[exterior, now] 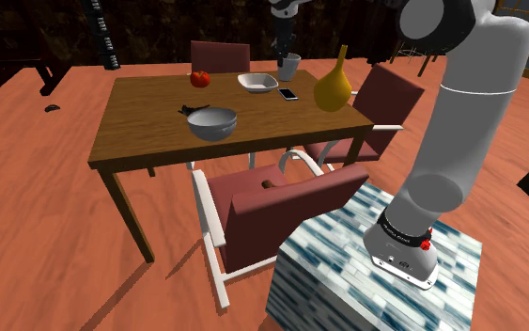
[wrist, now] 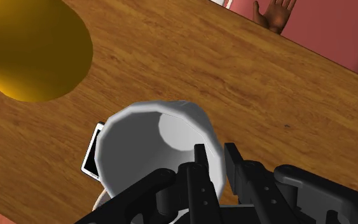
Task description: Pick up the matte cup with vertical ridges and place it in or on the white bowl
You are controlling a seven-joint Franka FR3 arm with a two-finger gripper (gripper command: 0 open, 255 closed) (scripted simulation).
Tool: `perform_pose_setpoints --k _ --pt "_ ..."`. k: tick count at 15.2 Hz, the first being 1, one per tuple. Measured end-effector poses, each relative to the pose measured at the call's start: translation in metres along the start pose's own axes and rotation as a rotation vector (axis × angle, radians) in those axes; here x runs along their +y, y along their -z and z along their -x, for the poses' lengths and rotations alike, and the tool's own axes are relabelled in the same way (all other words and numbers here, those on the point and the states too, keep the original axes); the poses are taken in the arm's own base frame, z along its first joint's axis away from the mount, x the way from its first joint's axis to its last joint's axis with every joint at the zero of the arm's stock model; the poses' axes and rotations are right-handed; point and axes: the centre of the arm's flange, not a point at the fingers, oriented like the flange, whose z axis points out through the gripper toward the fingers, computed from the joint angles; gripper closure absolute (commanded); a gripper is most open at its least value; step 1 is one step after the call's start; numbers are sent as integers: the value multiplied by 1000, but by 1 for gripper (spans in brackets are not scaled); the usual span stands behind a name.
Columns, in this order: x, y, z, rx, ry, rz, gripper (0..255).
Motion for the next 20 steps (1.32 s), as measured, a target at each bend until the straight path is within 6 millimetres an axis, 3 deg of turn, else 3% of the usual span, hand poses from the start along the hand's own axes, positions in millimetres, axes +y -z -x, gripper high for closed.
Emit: perform_pose_setpoints --k 20 --pt "-253 65 -57 0 0 0 255"
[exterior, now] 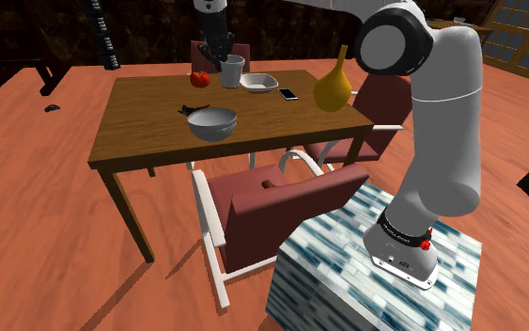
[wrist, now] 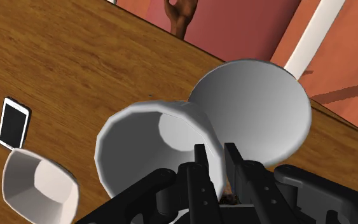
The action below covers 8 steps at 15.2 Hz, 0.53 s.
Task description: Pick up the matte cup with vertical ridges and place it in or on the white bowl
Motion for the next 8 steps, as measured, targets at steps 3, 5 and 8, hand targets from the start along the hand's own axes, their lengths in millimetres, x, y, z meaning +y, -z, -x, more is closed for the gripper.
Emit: perform_pose_setpoints --k 3,5,8 --pt "-37 11 -6 0 0 0 255" --pt "-60 19 -15 2 0 0 255" --pt "-73 9 -15 -2 -1 0 255"
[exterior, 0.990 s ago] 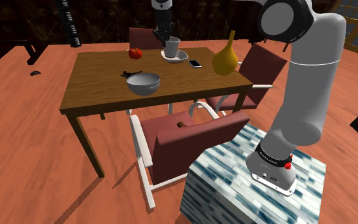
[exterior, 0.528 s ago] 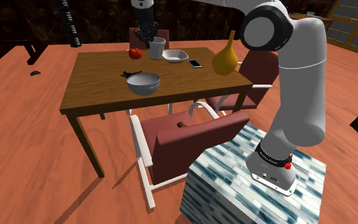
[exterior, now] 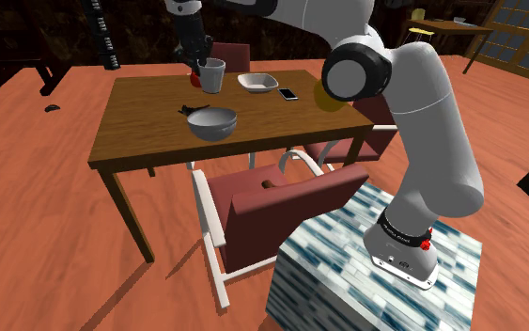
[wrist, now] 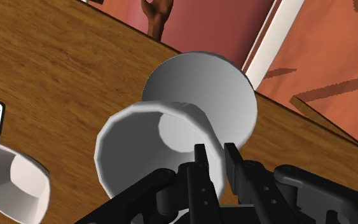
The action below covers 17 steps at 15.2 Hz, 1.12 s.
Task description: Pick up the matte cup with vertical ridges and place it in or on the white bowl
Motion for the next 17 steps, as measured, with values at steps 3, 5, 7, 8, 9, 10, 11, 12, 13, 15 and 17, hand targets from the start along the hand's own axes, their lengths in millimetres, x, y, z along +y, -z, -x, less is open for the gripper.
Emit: perform_pose_setpoints --k 3,5,7,8,9,10,11,12,13,15,17 --pt "-4 -15 0 1 0 0 255" --pt "-7 -26 0 1 -1 0 255" --pt "-10 -34 2 1 0 0 255" --pt "-10 -39 2 1 0 0 255" --pt "-10 -45 3 1 -1 0 255" --pt "-12 -51 2 1 -1 0 255" --pt "-12 -57 3 1 0 0 255" --pt "-14 -61 4 1 -1 0 255" --pt "-14 -67 4 1 0 0 255" --pt "-16 -77 4 1 0 0 255" --pt "-20 -88 4 1 0 0 255"
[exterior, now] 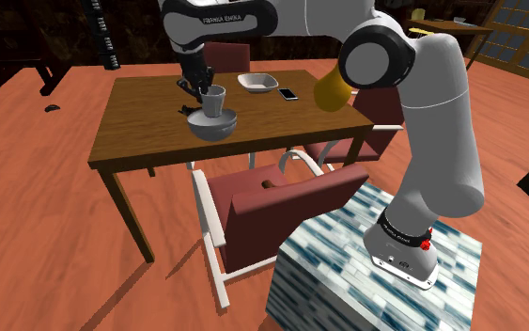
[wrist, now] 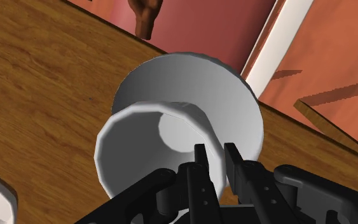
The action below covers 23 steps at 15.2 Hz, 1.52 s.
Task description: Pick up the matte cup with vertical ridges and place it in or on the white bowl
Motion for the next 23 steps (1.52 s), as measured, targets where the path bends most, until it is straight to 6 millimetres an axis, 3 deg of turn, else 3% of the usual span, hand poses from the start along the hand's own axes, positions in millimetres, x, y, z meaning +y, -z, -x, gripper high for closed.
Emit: perform_pose_setpoints --k 7,8,14,19,23 --pt "0 -7 1 0 0 0 255" --pt "0 -7 1 0 0 0 0" --pt "0 -6 0 1 0 0 0" --pt "-1 38 0 2 0 -1 0" --pt "0 43 0 1 0 0 0"
